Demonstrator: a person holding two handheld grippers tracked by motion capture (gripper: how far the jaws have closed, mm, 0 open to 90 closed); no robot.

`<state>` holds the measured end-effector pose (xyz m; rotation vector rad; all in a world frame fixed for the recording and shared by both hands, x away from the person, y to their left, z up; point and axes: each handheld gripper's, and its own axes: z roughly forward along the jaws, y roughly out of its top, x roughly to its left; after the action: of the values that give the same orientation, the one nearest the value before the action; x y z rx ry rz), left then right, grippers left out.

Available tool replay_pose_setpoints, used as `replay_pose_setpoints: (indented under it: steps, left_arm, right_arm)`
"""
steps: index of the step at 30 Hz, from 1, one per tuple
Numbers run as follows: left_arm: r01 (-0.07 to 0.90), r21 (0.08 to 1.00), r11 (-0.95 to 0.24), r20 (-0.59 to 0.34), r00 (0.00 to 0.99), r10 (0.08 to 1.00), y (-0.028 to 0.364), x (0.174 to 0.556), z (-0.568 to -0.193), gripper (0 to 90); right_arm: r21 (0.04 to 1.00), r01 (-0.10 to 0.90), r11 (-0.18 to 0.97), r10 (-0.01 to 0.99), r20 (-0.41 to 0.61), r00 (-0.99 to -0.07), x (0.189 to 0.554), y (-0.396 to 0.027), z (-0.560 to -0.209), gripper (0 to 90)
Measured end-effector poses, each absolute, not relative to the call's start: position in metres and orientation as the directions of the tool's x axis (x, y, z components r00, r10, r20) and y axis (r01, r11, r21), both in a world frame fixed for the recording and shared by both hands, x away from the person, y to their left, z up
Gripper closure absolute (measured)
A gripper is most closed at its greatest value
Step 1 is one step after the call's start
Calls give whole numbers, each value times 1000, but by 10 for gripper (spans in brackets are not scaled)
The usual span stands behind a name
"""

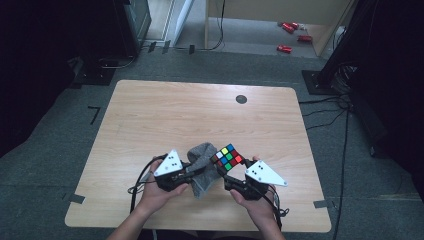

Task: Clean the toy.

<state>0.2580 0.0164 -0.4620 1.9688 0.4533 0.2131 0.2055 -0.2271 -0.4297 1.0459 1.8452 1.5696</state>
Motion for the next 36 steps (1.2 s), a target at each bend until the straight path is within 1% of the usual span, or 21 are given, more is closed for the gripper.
replay_pose_setpoints:
  steps: [3, 5, 7, 9, 12, 14, 16, 18, 20, 22, 23, 24, 26, 28, 31, 36]
  left_arm:
    - [219, 906, -363, -79, 929, 362, 4, 251, -461, 783]
    - [245, 909, -337, -119, 928, 353, 1, 249, -459, 781]
    - [267, 912, -311, -143, 918, 370, 4, 250, -457, 782]
    - [286, 923, -257, -167, 901, 401, 12, 254, -456, 785]
    - [338, 930, -144, -239, 853, 464, 30, 264, -455, 789]
    - [360, 927, -105, -267, 830, 490, 40, 270, -454, 791]
    - [368, 919, -141, -252, 823, 509, 41, 272, -457, 791]
    - [382, 904, -195, -242, 829, 504, 33, 271, -462, 790]
    - [391, 885, -252, -241, 848, 472, 20, 267, -468, 788]
    - [367, 883, -293, -225, 879, 421, 5, 259, -470, 781]
    - [348, 890, -295, -215, 890, 402, 0, 255, -469, 776]
    - [334, 898, -286, -210, 898, 388, -2, 251, -467, 774]
    - [334, 905, -265, -213, 893, 397, -1, 250, -463, 775]
    - [351, 913, -206, -245, 878, 411, 9, 254, -461, 781]
    - [381, 917, -119, -301, 855, 422, 25, 262, -459, 786]
    - [361, 928, -94, -284, 848, 448, 39, 269, -456, 786]
  right_arm:
    - [975, 216, 46, 788, 97, -608, 202, -219, -427, 347]
    - [974, 219, 60, 785, 90, -613, 201, -215, -429, 347]
    - [971, 231, 59, 788, 97, -608, 202, -215, -432, 347]
    - [970, 241, 41, 790, 116, -602, 203, -219, -433, 348]
    - [968, 243, 67, 818, 86, -569, 206, -225, -433, 347]
    - [960, 265, 92, 844, 66, -533, 208, -229, -436, 348]
    - [958, 278, 66, 844, 95, -527, 210, -232, -438, 347]
    - [962, 269, 52, 837, 105, -537, 210, -231, -437, 347]
    - [966, 254, 49, 824, 105, -557, 207, -226, -433, 347]
    - [969, 242, 44, 803, 110, -585, 204, -220, -431, 347]
    - [971, 234, 51, 797, 102, -596, 203, -217, -431, 347]
    - [970, 232, 65, 793, 91, -602, 202, -214, -431, 347]
    - [970, 230, 77, 795, 80, -601, 201, -212, -434, 347]
    - [970, 237, 48, 795, 106, -597, 202, -216, -434, 348]
    - [970, 236, 58, 819, 89, -567, 205, -225, -434, 348]
    - [959, 278, 58, 857, 94, -506, 212, -238, -438, 347]
